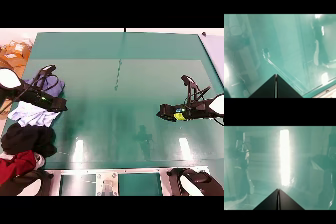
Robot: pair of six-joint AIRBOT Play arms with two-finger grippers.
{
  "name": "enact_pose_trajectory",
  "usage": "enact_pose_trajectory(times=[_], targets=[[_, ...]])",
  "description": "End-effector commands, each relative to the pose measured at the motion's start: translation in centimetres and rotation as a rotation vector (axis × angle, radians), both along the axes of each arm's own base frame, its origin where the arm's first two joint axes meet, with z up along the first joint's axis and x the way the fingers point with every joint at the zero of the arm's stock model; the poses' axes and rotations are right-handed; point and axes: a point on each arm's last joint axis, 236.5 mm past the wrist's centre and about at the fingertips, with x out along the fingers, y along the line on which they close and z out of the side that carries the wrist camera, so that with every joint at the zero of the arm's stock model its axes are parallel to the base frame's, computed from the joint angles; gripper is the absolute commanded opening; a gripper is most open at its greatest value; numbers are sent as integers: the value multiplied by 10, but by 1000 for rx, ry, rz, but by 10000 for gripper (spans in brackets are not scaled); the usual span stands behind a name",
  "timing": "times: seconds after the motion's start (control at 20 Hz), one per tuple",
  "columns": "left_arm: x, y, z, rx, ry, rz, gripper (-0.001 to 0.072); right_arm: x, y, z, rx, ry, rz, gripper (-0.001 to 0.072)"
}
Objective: Fold the shirts.
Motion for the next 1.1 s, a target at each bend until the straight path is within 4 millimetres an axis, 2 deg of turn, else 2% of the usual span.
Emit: enact_pose_trajectory(times=[0.0, 0.65, 0.7, 0.85, 0.95, 1.0, 1.05], targets=[[0, 0, 0, 0, -1, -1, 24, 0, 0, 0, 0, 0, 1, 14], [2, -1, 1, -6, -8, 3, 24, 3, 0, 1, 0, -14, -5, 14], [5, -1, 2, -7, -21, 9, 23, 5, 0, 2, 1, -23, -8, 14], [38, -1, 11, -23, -150, 73, 24, 7, 0, 3, 5, -29, -11, 14], [57, 9, 14, 14, -230, 101, 26, 16, 0, 6, 8, -67, -27, 14], [68, 24, 13, 82, -282, 107, 265, 21, -1, 7, 8, -87, -35, 14], [81, 46, 14, 162, -334, 152, 692, 25, -2, 9, 8, -104, -42, 14]])
